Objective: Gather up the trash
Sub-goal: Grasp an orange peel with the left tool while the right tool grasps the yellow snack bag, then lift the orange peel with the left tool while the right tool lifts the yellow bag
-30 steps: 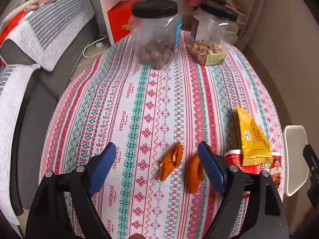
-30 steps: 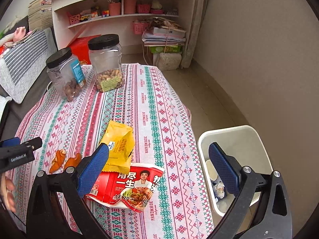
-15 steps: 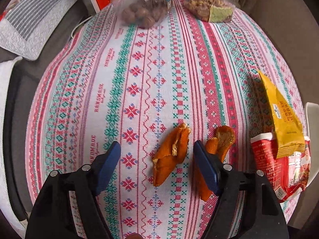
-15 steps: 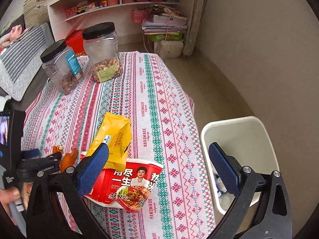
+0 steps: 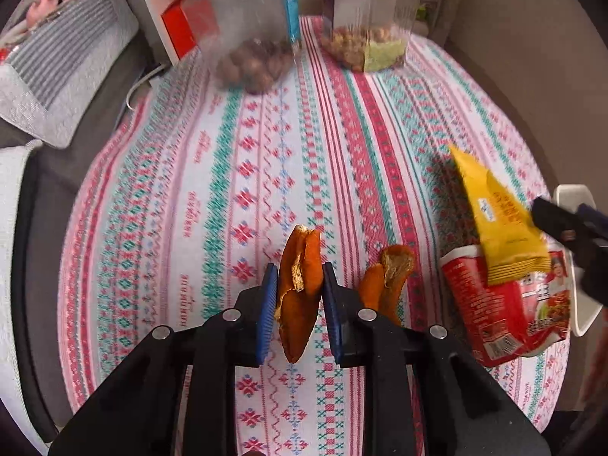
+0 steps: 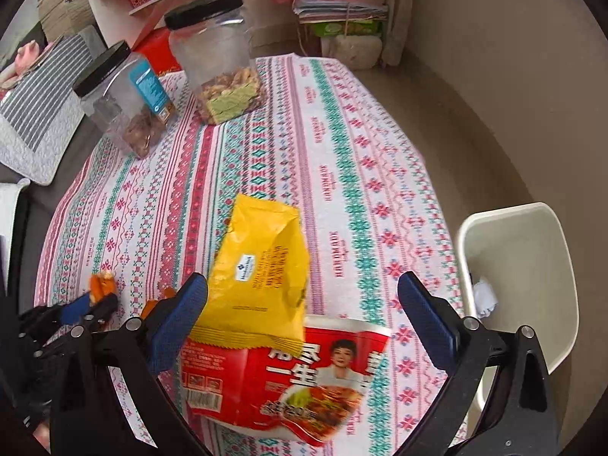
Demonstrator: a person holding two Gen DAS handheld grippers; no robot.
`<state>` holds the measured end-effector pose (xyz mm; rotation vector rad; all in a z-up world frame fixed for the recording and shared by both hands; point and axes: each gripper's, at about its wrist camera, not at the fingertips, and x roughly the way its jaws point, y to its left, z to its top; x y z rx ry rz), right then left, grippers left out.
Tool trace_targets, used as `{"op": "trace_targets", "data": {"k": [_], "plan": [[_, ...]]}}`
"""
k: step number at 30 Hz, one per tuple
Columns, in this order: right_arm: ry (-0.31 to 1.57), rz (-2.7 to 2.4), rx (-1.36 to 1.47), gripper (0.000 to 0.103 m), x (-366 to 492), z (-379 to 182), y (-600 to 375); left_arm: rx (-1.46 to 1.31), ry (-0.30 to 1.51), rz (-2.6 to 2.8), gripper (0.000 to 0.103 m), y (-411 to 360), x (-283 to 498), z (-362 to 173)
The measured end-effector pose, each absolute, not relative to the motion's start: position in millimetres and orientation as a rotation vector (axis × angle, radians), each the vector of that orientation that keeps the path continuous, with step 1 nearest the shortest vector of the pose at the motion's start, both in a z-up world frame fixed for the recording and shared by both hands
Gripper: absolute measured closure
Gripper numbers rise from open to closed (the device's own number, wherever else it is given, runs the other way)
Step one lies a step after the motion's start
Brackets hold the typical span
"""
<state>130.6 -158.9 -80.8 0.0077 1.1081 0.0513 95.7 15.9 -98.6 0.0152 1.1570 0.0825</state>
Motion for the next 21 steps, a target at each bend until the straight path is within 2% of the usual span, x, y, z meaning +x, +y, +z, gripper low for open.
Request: {"op": "trace_targets", "data": {"k": [5, 13, 14, 16, 17, 21], "plan": [[1.149, 0.051, 0.024, 0.007, 144.5, -96.5, -145.2, 0.050, 1.061, 0.120, 0.079, 29.1, 81.9, -72.3], [1.212, 0.035, 0.064, 0.007, 159.9, -120.4, -137.1, 0.052, 1.019, 0.157, 0.079, 51.1, 78.3, -62.5], [1.210, 0.032, 0.060, 0.010, 160.9, -122.0, -135.9, 0.045, 1.019, 0.161, 0.079, 54.6, 78.1, -61.9], [1.211, 0.031, 0.042, 0.026, 163.2, -124.5, -132.7, 0.038, 1.018, 0.165, 0.079, 57.8, 76.2, -61.5], [1.215, 0.036, 0.034, 0.037, 164.3, -125.8, -131.0, 0.035, 1.015, 0.169, 0.079, 60.1, 75.8, -60.6], [1.167, 0.040, -0.019, 0.060, 163.5, -119.0, -122.7, 0.029, 1.007, 0.178, 0.079, 65.1, 73.0, -57.6]]}}
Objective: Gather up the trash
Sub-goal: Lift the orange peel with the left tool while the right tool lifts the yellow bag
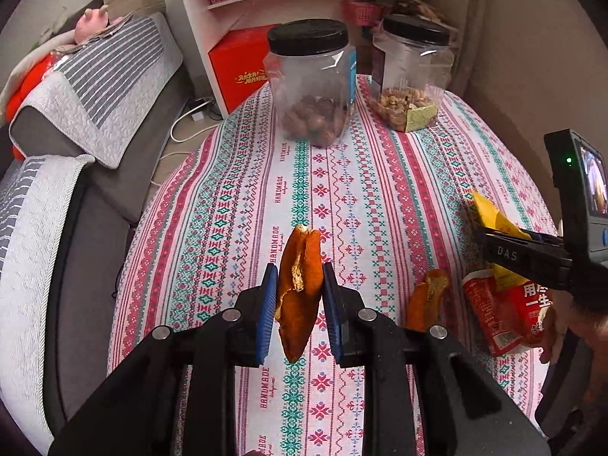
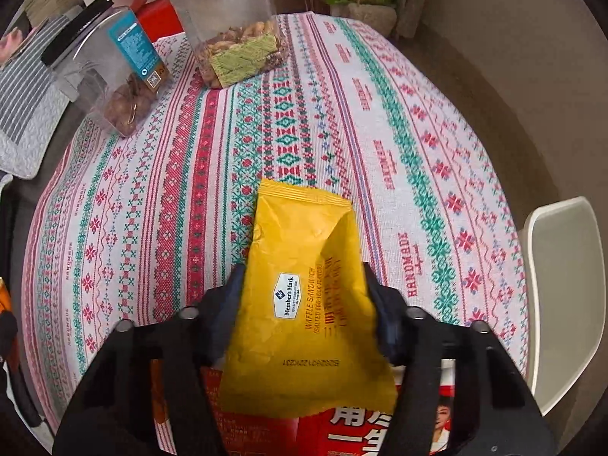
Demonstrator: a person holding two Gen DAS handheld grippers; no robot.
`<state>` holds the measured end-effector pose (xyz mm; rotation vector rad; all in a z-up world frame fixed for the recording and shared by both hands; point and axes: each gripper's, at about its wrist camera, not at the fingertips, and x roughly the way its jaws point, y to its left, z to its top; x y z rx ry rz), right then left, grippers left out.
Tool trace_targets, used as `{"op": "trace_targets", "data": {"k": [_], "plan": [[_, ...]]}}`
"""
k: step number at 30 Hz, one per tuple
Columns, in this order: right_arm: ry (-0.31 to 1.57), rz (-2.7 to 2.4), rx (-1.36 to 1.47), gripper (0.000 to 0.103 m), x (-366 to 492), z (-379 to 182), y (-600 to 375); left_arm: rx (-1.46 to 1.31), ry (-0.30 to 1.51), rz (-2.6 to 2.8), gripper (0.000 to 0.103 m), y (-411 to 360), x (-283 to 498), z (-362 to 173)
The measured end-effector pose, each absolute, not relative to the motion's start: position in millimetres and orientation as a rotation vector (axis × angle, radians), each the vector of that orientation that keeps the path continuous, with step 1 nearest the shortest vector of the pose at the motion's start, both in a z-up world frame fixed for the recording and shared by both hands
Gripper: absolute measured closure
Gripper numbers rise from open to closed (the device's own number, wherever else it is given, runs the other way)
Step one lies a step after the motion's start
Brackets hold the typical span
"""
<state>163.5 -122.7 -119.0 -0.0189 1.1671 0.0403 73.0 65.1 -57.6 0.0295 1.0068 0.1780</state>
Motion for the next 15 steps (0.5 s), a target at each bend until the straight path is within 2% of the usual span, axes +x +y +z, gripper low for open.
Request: {"op": "trace_targets", "data": {"k": [6, 15], "plan": [[1.034, 0.102, -0.063, 0.069, 149.0, -85.3, -108.7, 0.020, 0.995, 0.193, 0.079, 69.1, 71.0, -53.6], [0.889, 0.202, -0.101, 0.070, 126.2, -43.7, -96.0, 0.027, 0.969, 0.206, 0.079, 63.5, 68.5, -46.7]]}}
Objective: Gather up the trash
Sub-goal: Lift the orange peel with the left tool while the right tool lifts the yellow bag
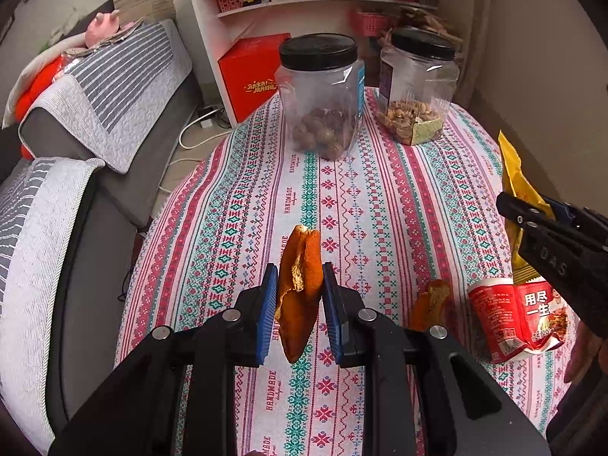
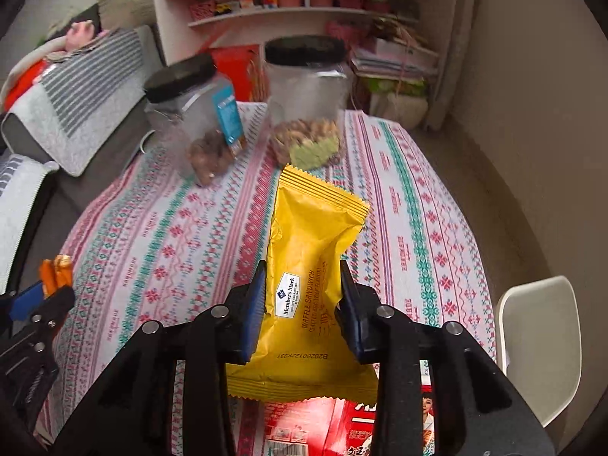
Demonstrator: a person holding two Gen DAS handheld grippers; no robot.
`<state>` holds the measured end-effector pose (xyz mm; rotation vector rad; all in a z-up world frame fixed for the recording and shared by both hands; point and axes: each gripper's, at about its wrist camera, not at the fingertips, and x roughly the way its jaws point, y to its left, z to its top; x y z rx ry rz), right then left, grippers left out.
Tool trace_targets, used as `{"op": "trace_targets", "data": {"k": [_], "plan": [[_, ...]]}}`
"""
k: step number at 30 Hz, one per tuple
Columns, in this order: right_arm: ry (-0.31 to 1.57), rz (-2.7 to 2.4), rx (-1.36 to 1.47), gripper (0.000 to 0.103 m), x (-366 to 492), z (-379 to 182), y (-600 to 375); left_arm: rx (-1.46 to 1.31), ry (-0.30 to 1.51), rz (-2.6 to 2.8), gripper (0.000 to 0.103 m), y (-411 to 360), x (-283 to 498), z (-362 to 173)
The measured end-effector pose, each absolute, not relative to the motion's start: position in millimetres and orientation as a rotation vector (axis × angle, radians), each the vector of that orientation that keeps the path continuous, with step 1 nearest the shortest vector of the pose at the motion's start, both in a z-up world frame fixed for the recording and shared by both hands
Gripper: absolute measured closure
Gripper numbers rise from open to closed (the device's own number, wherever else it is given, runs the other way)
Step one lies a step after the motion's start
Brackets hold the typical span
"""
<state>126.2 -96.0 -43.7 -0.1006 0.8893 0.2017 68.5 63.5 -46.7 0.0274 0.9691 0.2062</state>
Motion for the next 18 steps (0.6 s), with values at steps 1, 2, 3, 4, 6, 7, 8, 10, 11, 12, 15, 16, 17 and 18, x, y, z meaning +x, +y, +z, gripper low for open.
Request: {"op": "trace_targets", "data": {"k": [1, 2, 3, 4, 6, 7, 8, 10, 11, 12, 15, 16, 17, 18], "plan": [[0.879, 0.209, -0.103, 0.070, 123.9, -40.6, -95.7, 0.027, 0.967, 0.207, 0.079, 63.2, 68.4, -46.1], [0.871, 0.213, -0.104, 0.070, 122.4, -37.8, -95.4, 0.027, 0.963, 0.206, 0.079, 62.2, 68.2, -44.9], [0.863, 0.217, -0.104, 0.070, 120.1, -35.5, -96.4, 0.026, 0.961, 0.207, 0.079, 61.4, 68.4, -44.1], [0.854, 0.220, -0.104, 0.070, 117.9, -32.9, -97.7, 0.027, 0.957, 0.207, 0.079, 60.0, 68.0, -42.7], [0.841, 0.224, -0.104, 0.070, 114.1, -28.7, -99.5, 0.029, 0.950, 0.207, 0.079, 58.2, 66.7, -40.7], [0.835, 0.227, -0.103, 0.070, 111.8, -25.8, -101.7, 0.028, 0.946, 0.207, 0.079, 57.2, 65.9, -39.4], [0.830, 0.229, -0.099, 0.070, 110.0, -23.7, -103.6, 0.027, 0.942, 0.207, 0.079, 56.5, 65.8, -38.3], [0.821, 0.230, -0.092, 0.070, 106.4, -20.1, -107.3, 0.021, 0.934, 0.207, 0.079, 54.7, 64.9, -35.6], [0.816, 0.230, -0.087, 0.070, 104.4, -17.8, -109.7, 0.018, 0.930, 0.207, 0.079, 53.6, 64.9, -34.4], [0.811, 0.230, -0.082, 0.070, 102.5, -15.2, -113.1, 0.015, 0.926, 0.206, 0.079, 52.8, 64.9, -33.1], [0.800, 0.228, -0.070, 0.069, 97.3, -11.1, -118.8, 0.016, 0.912, 0.203, 0.079, 47.7, 64.2, -29.2], [0.797, 0.229, -0.067, 0.069, 95.5, -9.2, -121.7, 0.017, 0.909, 0.202, 0.079, 46.2, 64.2, -28.2], [0.795, 0.231, -0.065, 0.069, 93.7, -7.3, -124.4, 0.021, 0.905, 0.198, 0.079, 43.5, 64.1, -27.0], [0.791, 0.229, -0.063, 0.069, 91.7, -5.9, -126.3, 0.022, 0.902, 0.196, 0.079, 42.0, 64.1, -26.6]]}}
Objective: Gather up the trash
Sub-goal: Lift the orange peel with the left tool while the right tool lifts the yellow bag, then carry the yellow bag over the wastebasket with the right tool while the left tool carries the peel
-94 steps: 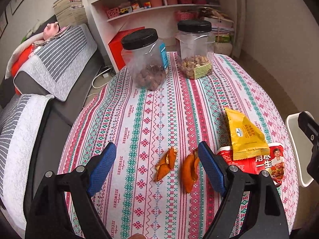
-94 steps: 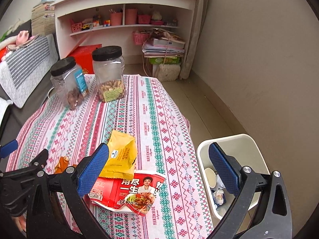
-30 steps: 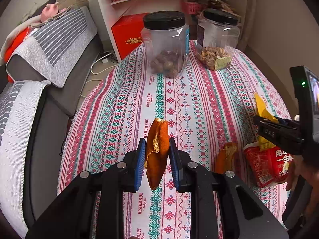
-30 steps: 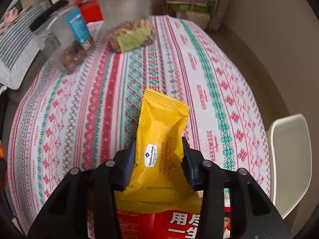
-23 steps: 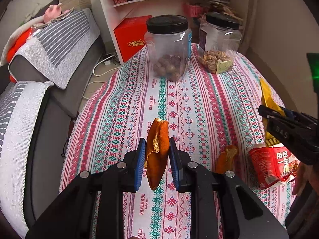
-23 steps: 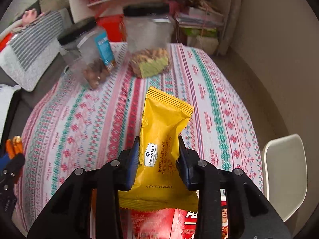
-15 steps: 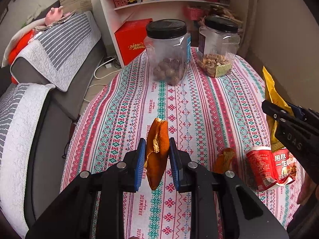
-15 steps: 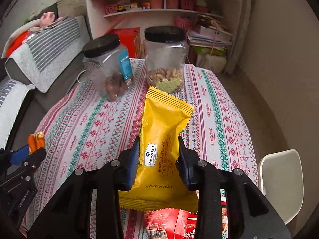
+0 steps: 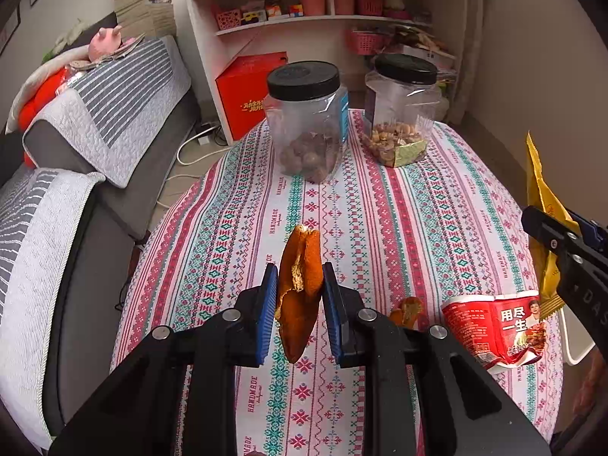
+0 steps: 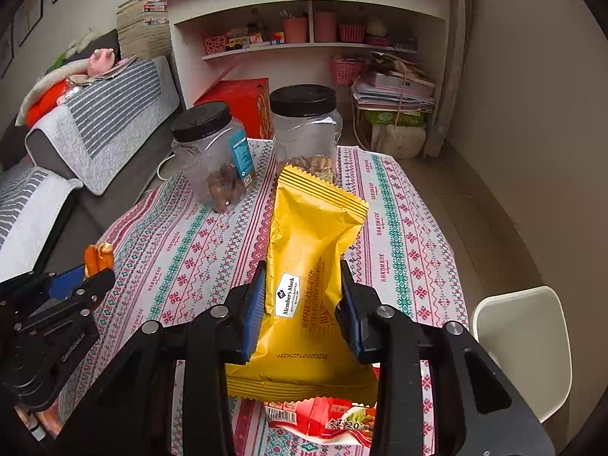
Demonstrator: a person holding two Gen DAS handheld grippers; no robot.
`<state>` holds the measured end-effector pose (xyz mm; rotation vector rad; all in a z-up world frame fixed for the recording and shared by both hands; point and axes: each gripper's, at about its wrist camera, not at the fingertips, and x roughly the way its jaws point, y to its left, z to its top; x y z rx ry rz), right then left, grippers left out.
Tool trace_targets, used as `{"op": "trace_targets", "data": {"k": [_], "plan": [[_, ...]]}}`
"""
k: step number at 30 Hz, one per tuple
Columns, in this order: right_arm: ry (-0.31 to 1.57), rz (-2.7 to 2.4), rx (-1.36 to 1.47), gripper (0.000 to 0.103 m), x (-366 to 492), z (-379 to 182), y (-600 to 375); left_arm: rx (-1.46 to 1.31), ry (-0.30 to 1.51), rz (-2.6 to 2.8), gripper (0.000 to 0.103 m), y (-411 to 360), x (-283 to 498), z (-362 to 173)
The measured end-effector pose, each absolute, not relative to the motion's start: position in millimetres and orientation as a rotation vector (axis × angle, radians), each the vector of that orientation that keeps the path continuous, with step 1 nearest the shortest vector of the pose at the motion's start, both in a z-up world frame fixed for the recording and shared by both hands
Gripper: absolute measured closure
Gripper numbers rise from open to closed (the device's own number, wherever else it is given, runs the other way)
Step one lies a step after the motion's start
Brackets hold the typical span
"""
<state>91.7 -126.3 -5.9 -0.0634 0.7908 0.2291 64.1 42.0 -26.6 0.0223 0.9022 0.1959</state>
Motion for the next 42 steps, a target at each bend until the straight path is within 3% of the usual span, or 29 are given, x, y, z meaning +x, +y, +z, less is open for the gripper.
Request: {"op": "trace_targets", "data": {"k": [27, 42], "plan": [[0.724, 0.120, -0.001, 0.067, 65.5, 21.0, -203.8, 0.060, 0.861, 0.121, 0.079, -16.9, 64.5, -18.1], [0.715, -0.127, 0.090, 0.066, 51.0, 26.0, -309.1, 0.067, 0.870, 0.054, 0.078, -56.9, 66.3, -27.1]]}}
